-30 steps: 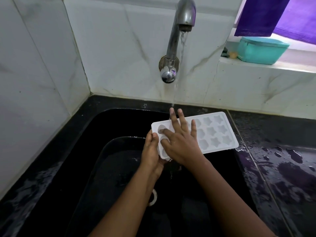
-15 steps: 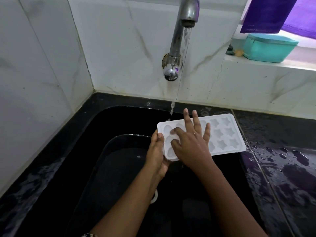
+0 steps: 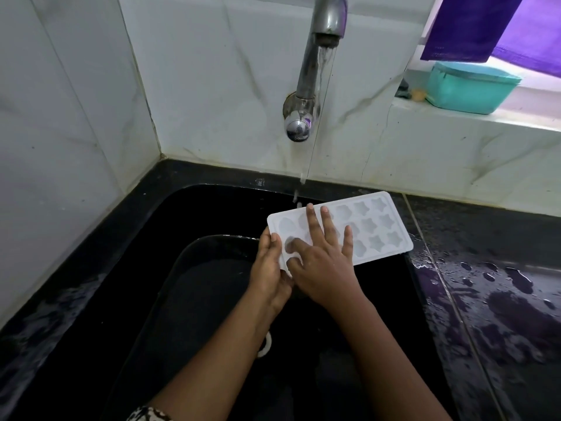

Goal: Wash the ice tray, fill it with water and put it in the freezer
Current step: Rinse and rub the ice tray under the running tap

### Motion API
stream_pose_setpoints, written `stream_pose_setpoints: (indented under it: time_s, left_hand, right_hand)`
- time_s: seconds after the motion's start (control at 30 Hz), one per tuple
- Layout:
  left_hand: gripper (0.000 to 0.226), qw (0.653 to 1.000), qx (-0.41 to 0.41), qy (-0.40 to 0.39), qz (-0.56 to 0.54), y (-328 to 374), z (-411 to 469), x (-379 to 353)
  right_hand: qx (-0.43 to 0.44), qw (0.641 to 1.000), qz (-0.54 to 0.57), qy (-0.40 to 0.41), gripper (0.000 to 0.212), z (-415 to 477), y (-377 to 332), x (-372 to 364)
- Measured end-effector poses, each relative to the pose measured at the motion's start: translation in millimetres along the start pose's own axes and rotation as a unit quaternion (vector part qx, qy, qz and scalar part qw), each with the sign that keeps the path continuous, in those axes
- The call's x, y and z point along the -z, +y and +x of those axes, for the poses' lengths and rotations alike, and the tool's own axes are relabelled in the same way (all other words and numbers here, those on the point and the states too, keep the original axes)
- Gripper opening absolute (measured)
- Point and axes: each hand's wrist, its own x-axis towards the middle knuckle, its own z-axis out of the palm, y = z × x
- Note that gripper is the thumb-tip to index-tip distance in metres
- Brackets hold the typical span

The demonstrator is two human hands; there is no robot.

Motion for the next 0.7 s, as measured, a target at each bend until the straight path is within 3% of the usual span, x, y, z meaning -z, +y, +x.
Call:
stream_pose_setpoints:
  time_s: [0.1, 0.27, 0.43, 0.6, 0.7]
  left_hand:
    - [0.033, 1.0, -0.002, 0.002, -0.009, -2.4, -0.9, -1.3]
    - [0.032, 1.0, -0.019, 0.012, -0.02, 2.2, 0.2, 1.8]
    - [0.034, 1.0, -0.011, 0.002, 0.003, -5.8, -3.7, -2.5]
    - [0.034, 0.999, -0.042, 0.026, -0.01, 2.8, 1.0, 2.7]
    - [0.032, 1.0, -0.022, 0.008, 0.004, -3.1, -3.8, -0.9]
  right_hand:
    - [0.009, 0.996, -0.021, 0.087, 0.054, -5.5, -10.3, -7.0]
    - [0.038, 0.999, 0.008, 0.028, 0.068, -1.3, -5.4, -5.8]
    - [-0.009, 0.992, -0.033, 0.122, 0.04, -6.1, -11.1, -13.7]
    - [0.049, 0.998, 0.022, 0.013, 0.04, -2.1, -1.6, -11.9]
    - [0.032, 0.999, 0.009, 0.004, 0.03, -0.7, 4.3, -3.7]
